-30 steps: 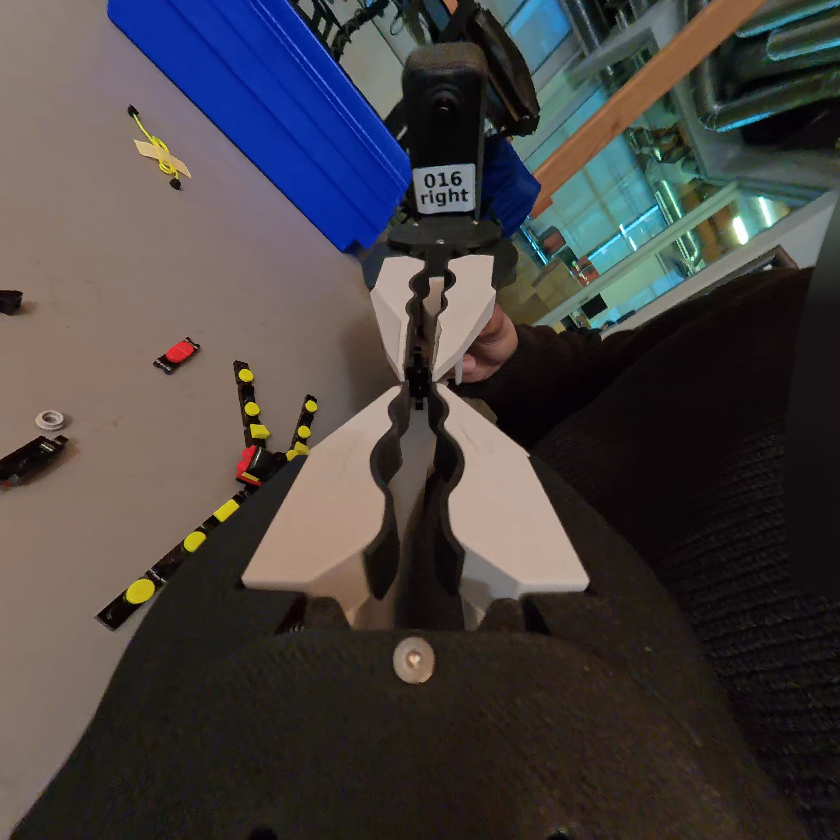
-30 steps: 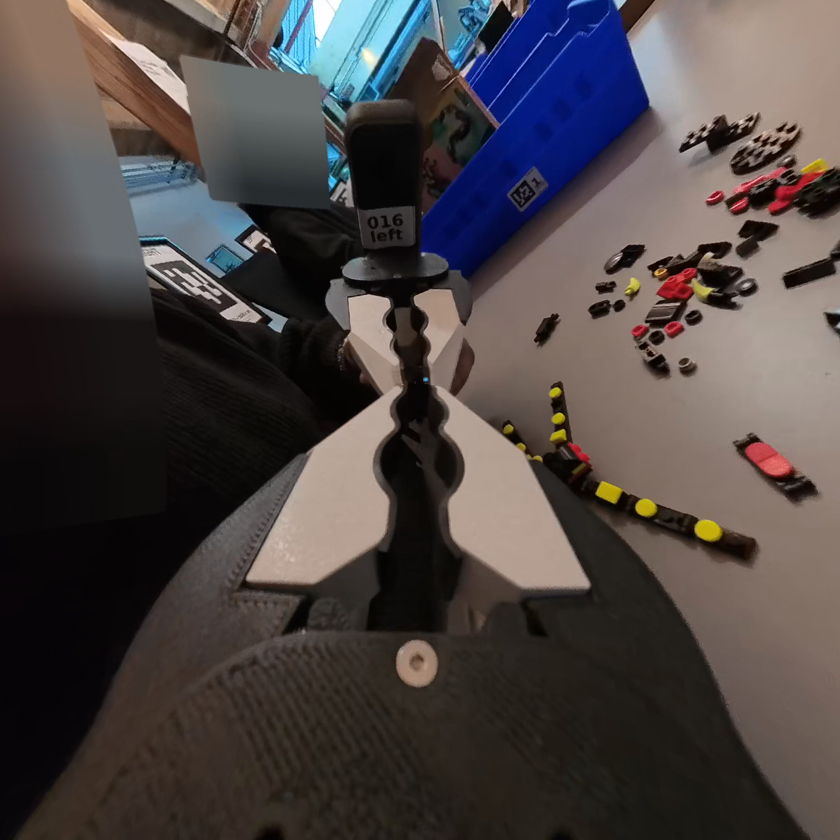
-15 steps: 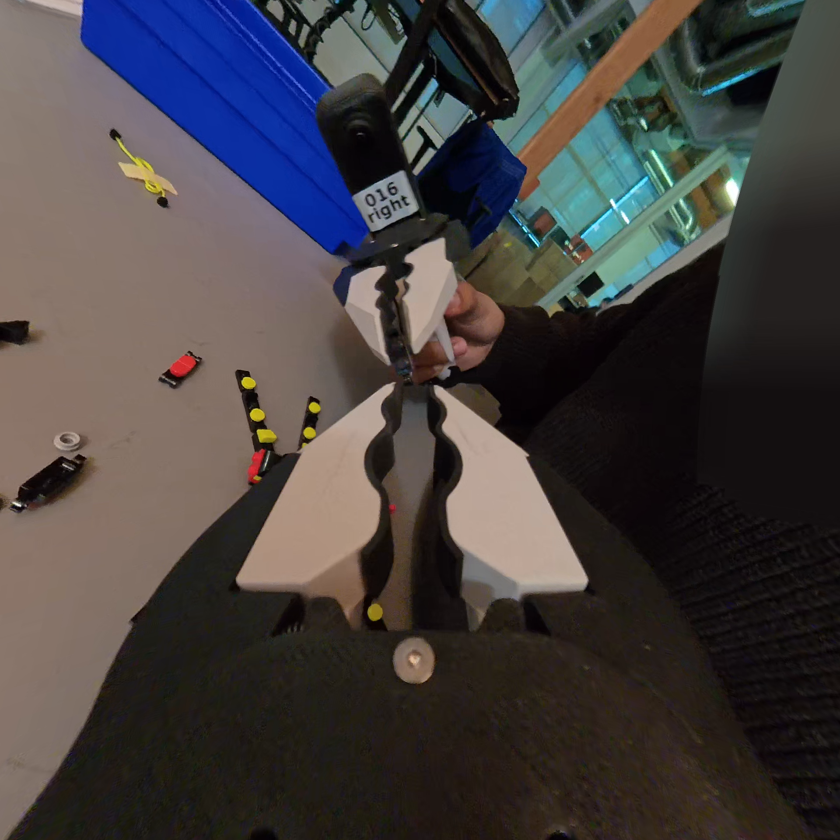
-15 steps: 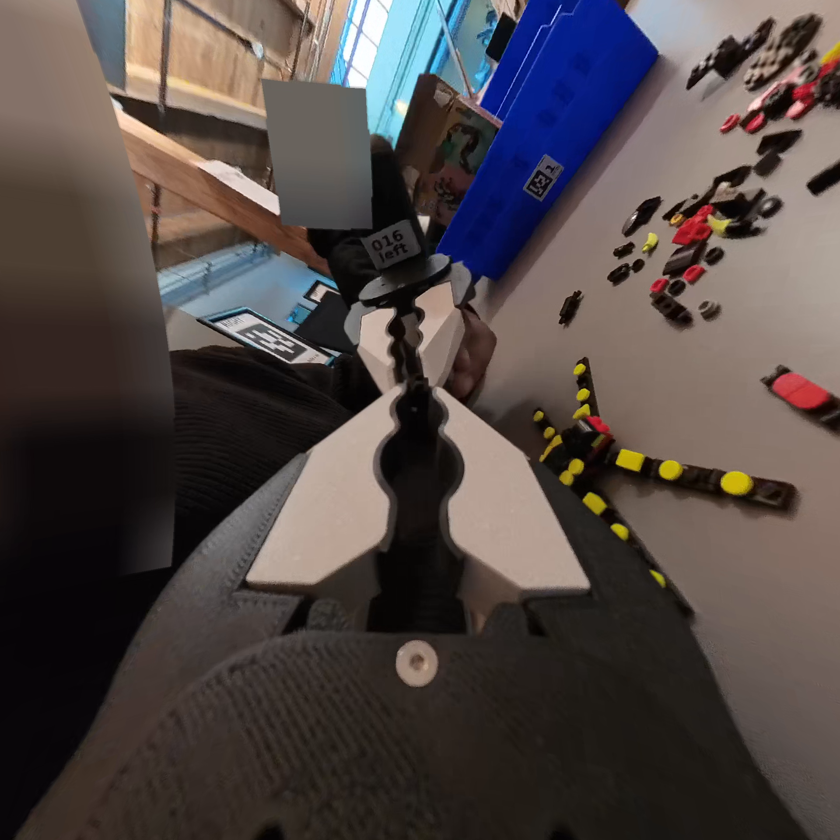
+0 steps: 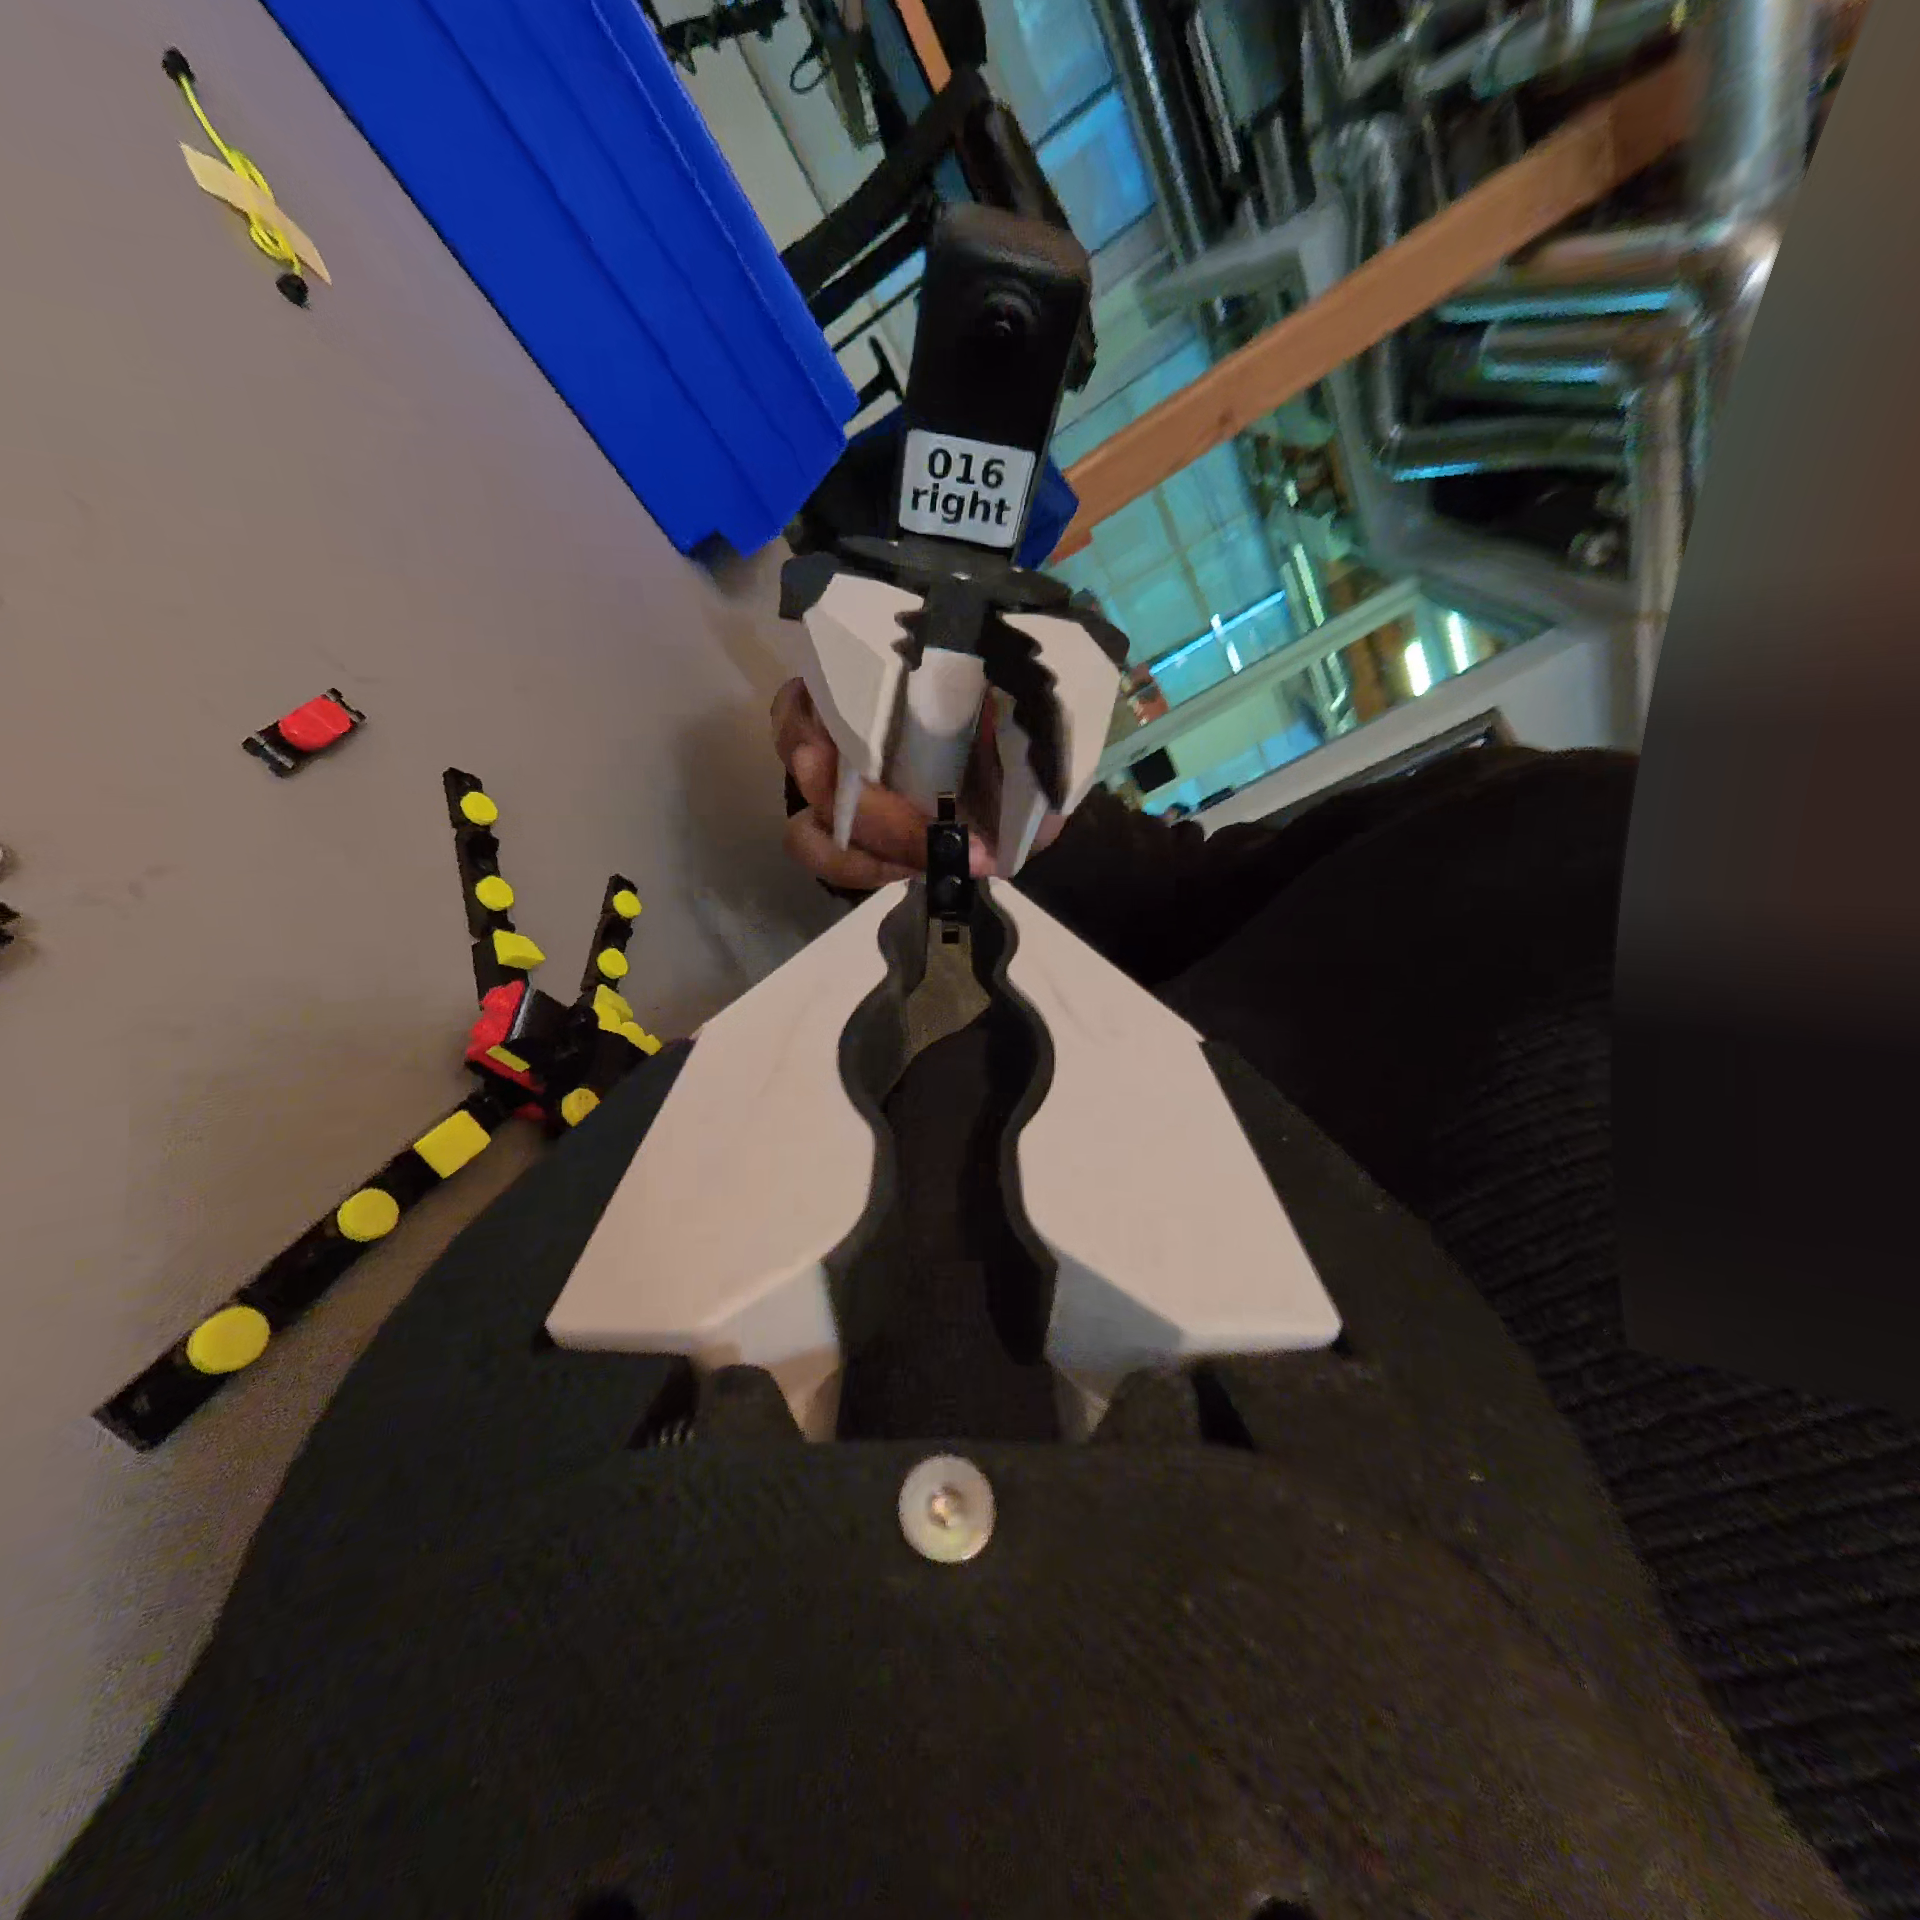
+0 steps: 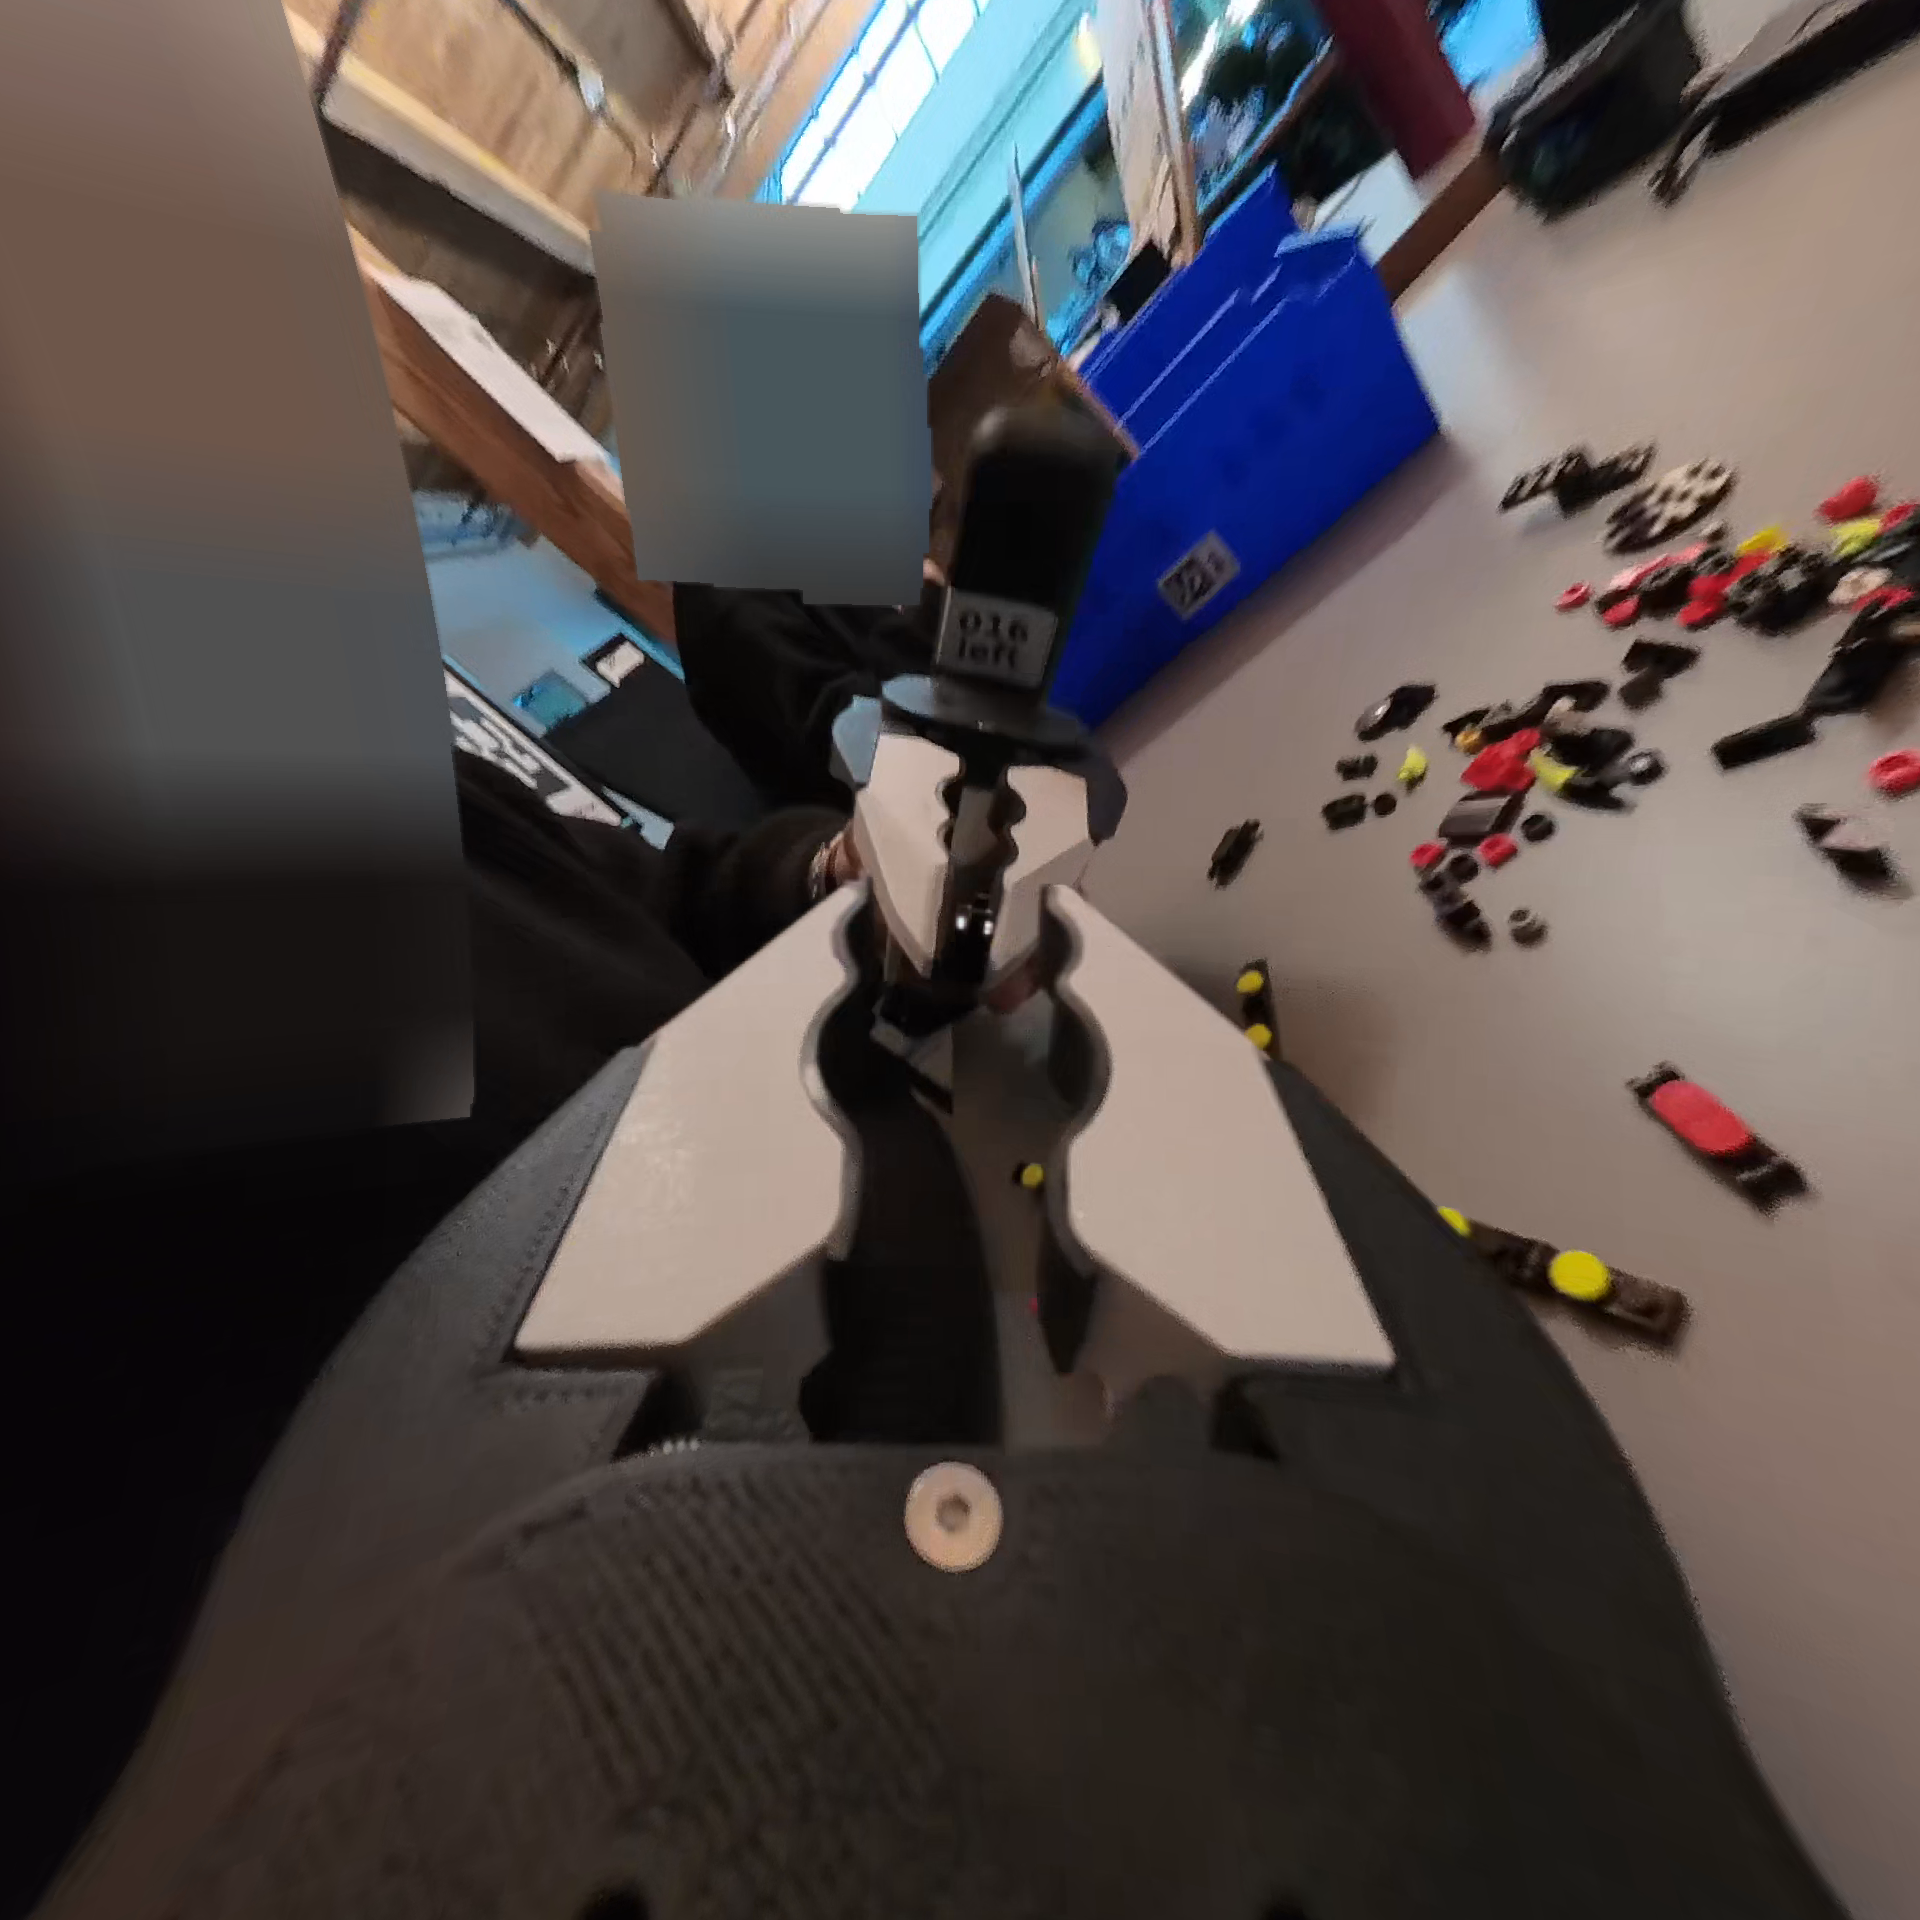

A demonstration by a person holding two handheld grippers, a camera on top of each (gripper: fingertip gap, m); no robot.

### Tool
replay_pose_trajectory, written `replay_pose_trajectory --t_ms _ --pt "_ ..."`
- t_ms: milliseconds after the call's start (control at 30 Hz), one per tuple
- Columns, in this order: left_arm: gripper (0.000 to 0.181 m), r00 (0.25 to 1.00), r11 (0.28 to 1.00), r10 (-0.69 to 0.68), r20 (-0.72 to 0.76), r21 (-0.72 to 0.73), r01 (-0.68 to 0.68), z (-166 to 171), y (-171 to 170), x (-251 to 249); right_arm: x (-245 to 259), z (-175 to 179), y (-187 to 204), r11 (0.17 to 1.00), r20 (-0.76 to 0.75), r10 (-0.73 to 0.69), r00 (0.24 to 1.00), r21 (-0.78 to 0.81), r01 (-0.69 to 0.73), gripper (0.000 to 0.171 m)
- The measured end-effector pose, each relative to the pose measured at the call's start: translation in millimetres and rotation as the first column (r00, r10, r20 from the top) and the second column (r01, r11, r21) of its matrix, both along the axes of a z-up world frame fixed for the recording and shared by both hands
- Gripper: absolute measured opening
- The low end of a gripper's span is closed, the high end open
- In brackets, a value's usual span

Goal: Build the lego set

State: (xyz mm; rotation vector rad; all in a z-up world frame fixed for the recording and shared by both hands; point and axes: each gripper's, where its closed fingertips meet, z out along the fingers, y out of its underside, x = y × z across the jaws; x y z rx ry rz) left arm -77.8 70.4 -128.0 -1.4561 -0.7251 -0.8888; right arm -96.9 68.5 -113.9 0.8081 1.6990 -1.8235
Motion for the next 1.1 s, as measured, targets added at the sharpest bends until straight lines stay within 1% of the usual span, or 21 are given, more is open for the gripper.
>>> replay_pose_trajectory --t_ms 33,67,100,133,167,233,267,300,333,400,433,467,533,600,667,700,733,800,933,1000,1100 --pt "0.005 1.000 1.000 0.009 0.021 0.012 -0.009 1 -1 -2 -2 3 3 1.000 -0.018 -0.014 1.000 -0.008 0.014 0.035" --pt "0.005 0.999 1.000 0.018 0.036 0.022 -0.019 1 -1 -4 -1 2 5 1.000 -0.071 -0.010 0.997 0.020 0.011 0.040" --pt "0.005 0.999 0.999 0.019 0.049 0.034 -0.021 3 -2 -5 0 -2 6 0.995 -0.165 -0.008 0.986 0.096 0.024 0.052" --pt "0.005 0.998 0.999 0.020 0.061 0.044 -0.023 4 -2 -6 -3 -7 7 0.978 -0.283 -0.024 0.959 0.190 0.081 0.059" --pt "0.005 0.997 0.998 0.024 0.077 0.051 -0.028 4 -3 -7 -7 -7 8 0.957 -0.404 -0.034 0.914 0.249 0.146 0.064" --pt "0.005 0.991 0.997 0.025 0.130 0.074 -0.035 5 -4 -9 -14 -2 10 0.912 -0.596 -0.061 0.800 0.292 0.287 0.062" --pt "0.005 0.986 0.995 0.025 0.165 0.091 -0.041 6 -4 -11 -18 -1 12 0.887 -0.660 -0.084 0.747 0.291 0.357 0.051" --pt "0.005 0.980 0.993 0.026 0.197 0.107 -0.047 6 -5 -12 -20 -1 13 0.871 -0.698 -0.101 0.709 0.282 0.402 0.038" --pt "0.005 0.975 0.992 0.023 0.222 0.117 -0.050 6 -6 -13 -18 -1 11 0.872 -0.715 -0.102 0.692 0.270 0.408 0.030" --pt "0.005 0.969 0.991 0.016 0.246 0.125 -0.048 5 -6 -13 -4 2 3 0.915 -0.700 -0.062 0.711 0.245 0.321 0.030" --pt "0.005 0.968 0.991 0.007 0.249 0.126 -0.039 5 -6 -12 4 4 0 0.938 -0.687 -0.031 0.726 0.230 0.258 0.036" --pt "0.005 0.969 0.992 -0.002 0.248 0.126 -0.030 5 -5 -10 10 5 -1 0.953 -0.674 -0.009 0.738 0.218 0.210 0.046" --pt "0.005 0.968 0.992 -0.040 0.248 0.126 0.009 5 -4 -5 14 4 0 0.966 -0.647 0.018 0.762 0.208 0.154 0.032" --pt "0.005 0.964 0.991 -0.074 0.256 0.125 0.043 3 -3 1 17 2 2 0.973 -0.614 0.041 0.788 0.203 0.108 0.034" --pt "0.006 0.955 0.986 -0.135 0.264 0.128 0.104 2 -2 11 27 -3 1 0.977 -0.578 0.116 0.808 0.213 0.013 0.034" --pt "0.005 0.949 0.982 -0.165 0.269 0.133 0.134 2 -1 16 32 -8 0 0.972 -0.571 0.156 0.806 0.235 -0.021 0.037" --pt "0.006 0.938 0.974 -0.210 0.275 0.144 0.176 3 -1 23 37 -12 0 0.965 -0.577 0.197 0.793 0.258 -0.052 0.035" --pt "0.005 0.924 0.962 -0.266 0.275 0.144 0.233 2 0 33 45 -13 -1 0.959 -0.608 0.231 0.760 0.275 -0.072 0.032" --pt "0.005 0.889 0.927 -0.372 0.266 0.141 0.346 2 3 57 64 -6 -2 0.955 -0.622 0.287 0.729 0.247 -0.165 0.016" --pt "0.004 0.873 0.920 -0.390 0.294 0.154 0.360 4 4 61 71 -5 -2 0.949 -0.618 0.312 0.721 0.238 -0.207 0.010" --pt "0.005 0.861 0.915 -0.403 0.310 0.138 0.378 1 5 67 78 -7 1 0.936 -0.604 0.351 0.716 0.249 -0.248 0.008"
